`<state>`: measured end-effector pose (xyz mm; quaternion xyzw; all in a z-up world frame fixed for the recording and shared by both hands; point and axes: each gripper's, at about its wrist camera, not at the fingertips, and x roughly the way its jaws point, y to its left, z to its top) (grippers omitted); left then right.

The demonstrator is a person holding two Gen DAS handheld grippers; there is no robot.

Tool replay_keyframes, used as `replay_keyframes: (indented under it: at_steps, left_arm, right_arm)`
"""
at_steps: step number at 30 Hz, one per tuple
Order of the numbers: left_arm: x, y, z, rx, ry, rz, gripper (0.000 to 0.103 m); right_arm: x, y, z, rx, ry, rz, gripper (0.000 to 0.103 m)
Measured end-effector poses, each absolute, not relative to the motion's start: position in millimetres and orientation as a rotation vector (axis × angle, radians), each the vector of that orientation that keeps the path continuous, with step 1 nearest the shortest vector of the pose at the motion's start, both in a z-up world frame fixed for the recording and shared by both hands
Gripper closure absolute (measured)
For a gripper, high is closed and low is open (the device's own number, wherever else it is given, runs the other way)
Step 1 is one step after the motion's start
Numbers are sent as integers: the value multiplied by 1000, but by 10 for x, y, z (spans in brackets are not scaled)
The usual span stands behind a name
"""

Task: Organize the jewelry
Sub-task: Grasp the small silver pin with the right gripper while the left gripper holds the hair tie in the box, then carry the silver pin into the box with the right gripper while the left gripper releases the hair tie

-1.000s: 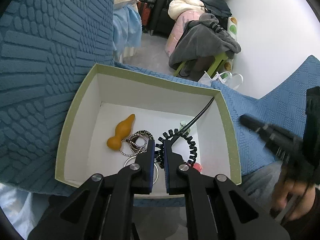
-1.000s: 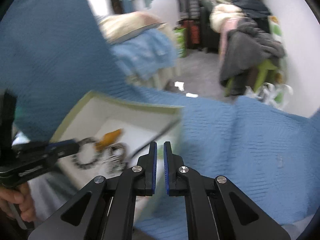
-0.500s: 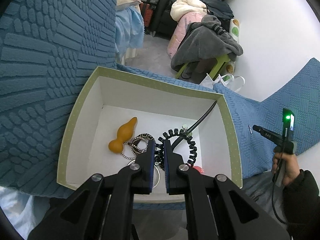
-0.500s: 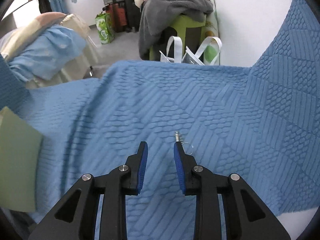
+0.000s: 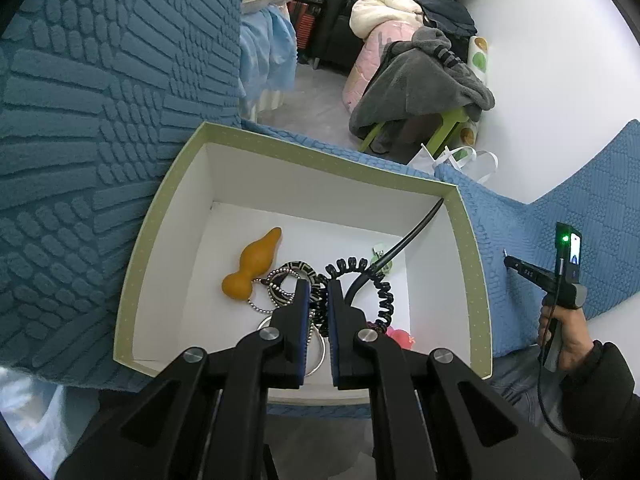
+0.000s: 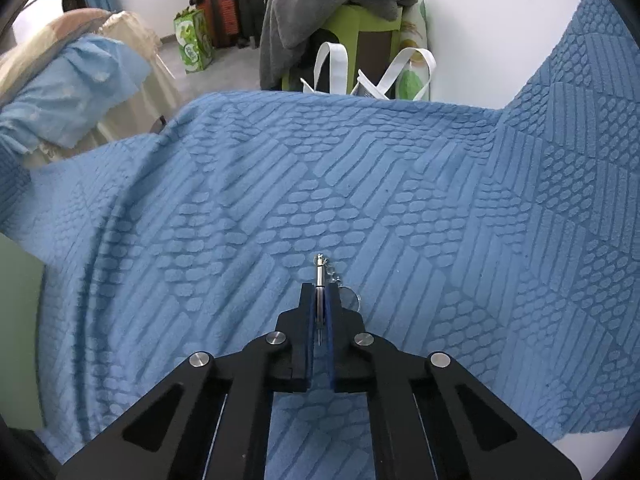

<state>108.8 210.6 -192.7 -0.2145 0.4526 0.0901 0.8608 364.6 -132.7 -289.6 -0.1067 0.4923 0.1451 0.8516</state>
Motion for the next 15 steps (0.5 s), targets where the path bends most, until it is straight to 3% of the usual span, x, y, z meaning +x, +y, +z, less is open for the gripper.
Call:
replay_keyframes:
  at_steps: [15]
  left_arm:
    - [1084,2093,-1903,-452,933,176,95]
  right_arm:
    - [2719,-393,-1725,-110,880,616,102]
